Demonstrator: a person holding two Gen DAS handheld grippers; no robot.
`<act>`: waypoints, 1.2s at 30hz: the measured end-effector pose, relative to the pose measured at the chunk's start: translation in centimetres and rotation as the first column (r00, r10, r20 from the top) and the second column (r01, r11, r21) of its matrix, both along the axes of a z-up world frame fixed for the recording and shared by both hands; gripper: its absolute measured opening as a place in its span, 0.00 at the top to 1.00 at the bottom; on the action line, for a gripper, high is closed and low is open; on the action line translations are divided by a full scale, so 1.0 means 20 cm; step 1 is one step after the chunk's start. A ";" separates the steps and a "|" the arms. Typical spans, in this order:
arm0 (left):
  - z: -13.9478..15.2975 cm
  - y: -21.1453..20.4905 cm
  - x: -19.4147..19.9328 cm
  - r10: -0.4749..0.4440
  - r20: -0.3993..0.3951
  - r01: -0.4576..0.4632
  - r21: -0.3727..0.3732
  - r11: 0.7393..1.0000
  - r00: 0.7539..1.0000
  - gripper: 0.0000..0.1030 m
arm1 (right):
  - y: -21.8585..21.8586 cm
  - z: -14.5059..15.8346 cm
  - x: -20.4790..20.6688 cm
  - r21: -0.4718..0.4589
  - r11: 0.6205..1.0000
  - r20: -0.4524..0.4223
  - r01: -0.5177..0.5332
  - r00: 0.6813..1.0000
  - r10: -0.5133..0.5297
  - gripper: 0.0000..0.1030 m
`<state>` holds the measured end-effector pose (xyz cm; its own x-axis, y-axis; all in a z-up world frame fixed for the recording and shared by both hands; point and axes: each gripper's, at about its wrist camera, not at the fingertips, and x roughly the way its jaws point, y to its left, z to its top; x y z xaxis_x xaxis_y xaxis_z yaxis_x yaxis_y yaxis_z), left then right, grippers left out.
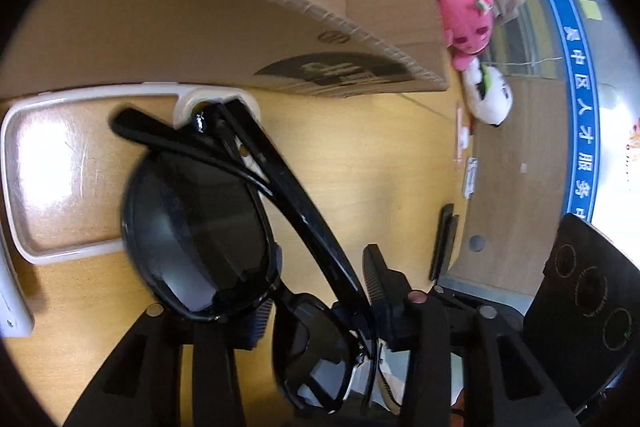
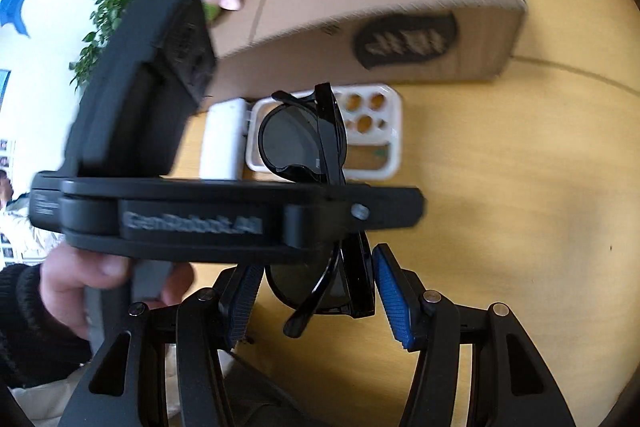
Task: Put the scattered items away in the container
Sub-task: 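Close the right gripper on the black sunglasses and lift them, then carry the sunglasses in the right gripper over the cardboard box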
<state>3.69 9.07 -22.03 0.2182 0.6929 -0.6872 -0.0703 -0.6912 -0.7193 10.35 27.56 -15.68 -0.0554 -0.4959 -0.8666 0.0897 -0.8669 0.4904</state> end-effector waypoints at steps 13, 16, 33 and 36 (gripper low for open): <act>0.68 -0.10 -0.20 0.023 -0.282 0.009 0.113 0.994 0.959 0.69 | -0.14 0.60 -0.04 0.079 0.997 -0.315 -0.010 0.949 0.034 0.42; 0.89 -0.08 -0.27 0.003 -0.362 0.044 0.121 0.992 0.932 0.69 | -0.18 0.76 -0.10 0.088 0.996 -0.405 0.014 0.914 0.023 0.42; 1.25 0.16 -0.77 -0.131 -0.494 0.218 0.122 0.968 0.859 0.71 | -0.06 1.06 -0.55 -0.018 0.970 -0.547 0.244 0.810 -0.214 0.42; 1.22 0.20 -0.89 -0.139 -0.486 0.231 0.136 0.963 0.863 0.71 | -0.04 1.04 -0.65 -0.021 0.963 -0.533 0.270 0.812 -0.239 0.42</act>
